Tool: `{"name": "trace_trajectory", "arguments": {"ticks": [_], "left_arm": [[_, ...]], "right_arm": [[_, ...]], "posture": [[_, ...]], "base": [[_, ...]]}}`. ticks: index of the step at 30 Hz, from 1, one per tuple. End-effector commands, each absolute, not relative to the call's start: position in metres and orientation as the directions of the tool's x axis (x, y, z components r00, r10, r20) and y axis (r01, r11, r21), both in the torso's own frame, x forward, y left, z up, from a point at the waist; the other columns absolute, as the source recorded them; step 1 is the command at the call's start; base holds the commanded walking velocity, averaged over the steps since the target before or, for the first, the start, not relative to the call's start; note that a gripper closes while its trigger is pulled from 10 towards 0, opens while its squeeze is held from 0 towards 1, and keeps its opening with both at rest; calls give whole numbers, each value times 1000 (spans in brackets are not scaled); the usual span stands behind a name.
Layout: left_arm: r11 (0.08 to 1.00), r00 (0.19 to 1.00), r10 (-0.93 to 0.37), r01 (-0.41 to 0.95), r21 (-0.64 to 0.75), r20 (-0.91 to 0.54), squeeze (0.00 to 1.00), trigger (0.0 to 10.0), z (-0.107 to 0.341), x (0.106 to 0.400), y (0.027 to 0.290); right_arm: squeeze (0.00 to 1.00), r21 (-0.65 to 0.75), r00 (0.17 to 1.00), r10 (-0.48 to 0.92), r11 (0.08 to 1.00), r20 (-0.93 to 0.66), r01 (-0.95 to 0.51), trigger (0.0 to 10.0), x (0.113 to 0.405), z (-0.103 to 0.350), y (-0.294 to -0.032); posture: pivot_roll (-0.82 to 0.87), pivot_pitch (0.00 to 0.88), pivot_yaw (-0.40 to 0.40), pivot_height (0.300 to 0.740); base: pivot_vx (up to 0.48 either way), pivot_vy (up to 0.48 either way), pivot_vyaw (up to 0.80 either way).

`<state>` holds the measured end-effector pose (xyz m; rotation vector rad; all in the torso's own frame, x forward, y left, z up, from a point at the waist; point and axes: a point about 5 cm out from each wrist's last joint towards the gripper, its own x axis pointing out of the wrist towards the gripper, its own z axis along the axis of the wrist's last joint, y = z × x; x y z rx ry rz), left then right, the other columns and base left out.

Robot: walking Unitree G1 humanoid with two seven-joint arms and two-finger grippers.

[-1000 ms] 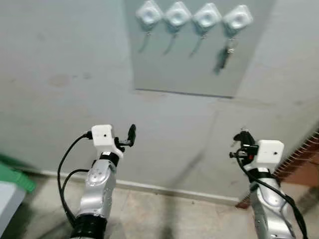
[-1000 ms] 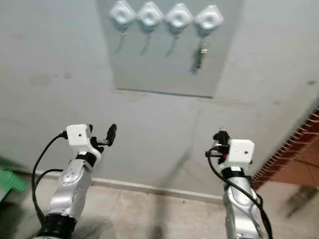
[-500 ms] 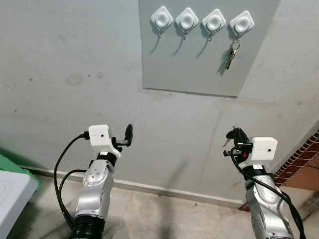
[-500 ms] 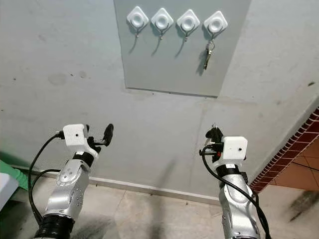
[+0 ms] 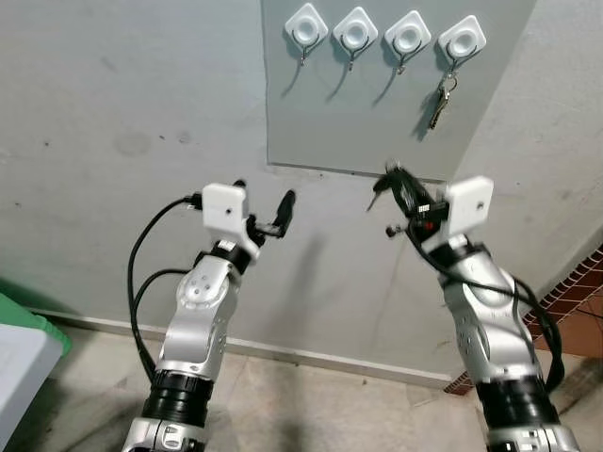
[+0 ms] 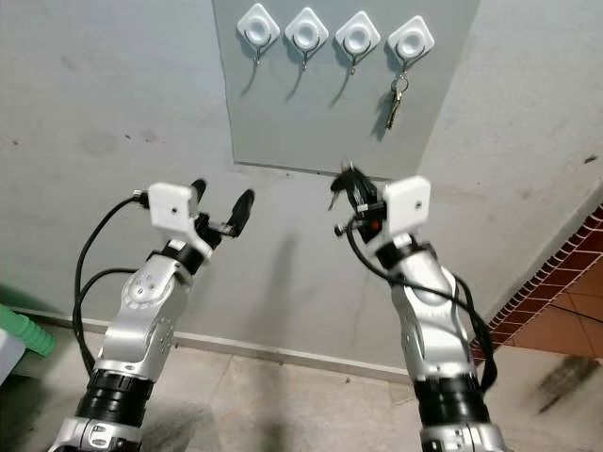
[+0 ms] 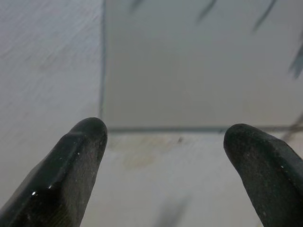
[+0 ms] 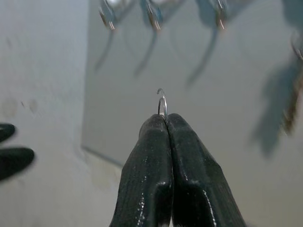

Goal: Hang keys on a hook

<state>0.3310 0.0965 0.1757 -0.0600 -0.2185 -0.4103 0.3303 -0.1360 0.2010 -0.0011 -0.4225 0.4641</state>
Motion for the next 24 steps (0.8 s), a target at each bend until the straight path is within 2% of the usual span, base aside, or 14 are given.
{"name": "trace_trajectory", "arguments": {"ticks": [1,11,24], "left_arm": [[896,865,-433,444,15,253,0,10000,191,333,88],[842,791,-528,536,66,309,0,10000,223,338,71],[803,740,-581,589,92,340,0,10000,242,334,60]], "right_arm": [[0,-109,787,460,882,411,-458,10000,337,212,-132],[0,-142,737,483,867,473,-477,10000,354,244,-124],[0,-108,759,405,906,510,-410,10000,366,253,-143]], "posture": [[-32,37,-37,740],[-27,45,-31,740],[-27,52,-17,740]], "base": [[0,0,0],[0,0,0],[0,0,0]]}}
